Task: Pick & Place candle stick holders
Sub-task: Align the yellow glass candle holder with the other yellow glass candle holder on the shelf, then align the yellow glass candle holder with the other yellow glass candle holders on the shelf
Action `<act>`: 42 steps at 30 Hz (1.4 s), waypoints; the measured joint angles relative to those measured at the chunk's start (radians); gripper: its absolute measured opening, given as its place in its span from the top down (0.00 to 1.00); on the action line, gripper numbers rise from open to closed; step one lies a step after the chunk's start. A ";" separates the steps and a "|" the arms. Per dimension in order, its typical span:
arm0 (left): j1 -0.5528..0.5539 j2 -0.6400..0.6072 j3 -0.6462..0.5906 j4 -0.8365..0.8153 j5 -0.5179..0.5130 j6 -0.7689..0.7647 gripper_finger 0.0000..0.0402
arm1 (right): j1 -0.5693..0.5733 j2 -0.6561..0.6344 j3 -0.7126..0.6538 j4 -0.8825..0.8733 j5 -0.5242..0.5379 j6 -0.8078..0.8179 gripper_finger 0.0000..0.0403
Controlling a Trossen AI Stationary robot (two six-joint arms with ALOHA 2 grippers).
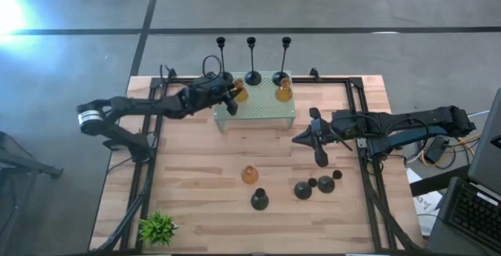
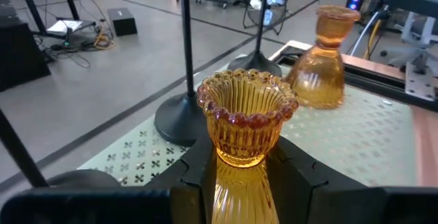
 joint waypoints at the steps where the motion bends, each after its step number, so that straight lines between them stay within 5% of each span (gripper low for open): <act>1: 0.002 0.007 0.000 0.003 0.000 0.000 0.74 | 0.000 0.000 0.000 -0.003 0.000 -0.001 0.98; 22: 0.013 -0.009 -0.004 -0.005 -0.002 0.020 0.69 | 0.000 0.000 -0.001 -0.023 -0.001 0.000 0.98; 42: 0.012 -0.097 -0.004 -0.061 -0.002 0.027 0.46 | 0.000 0.000 -0.002 -0.022 -0.001 0.003 0.98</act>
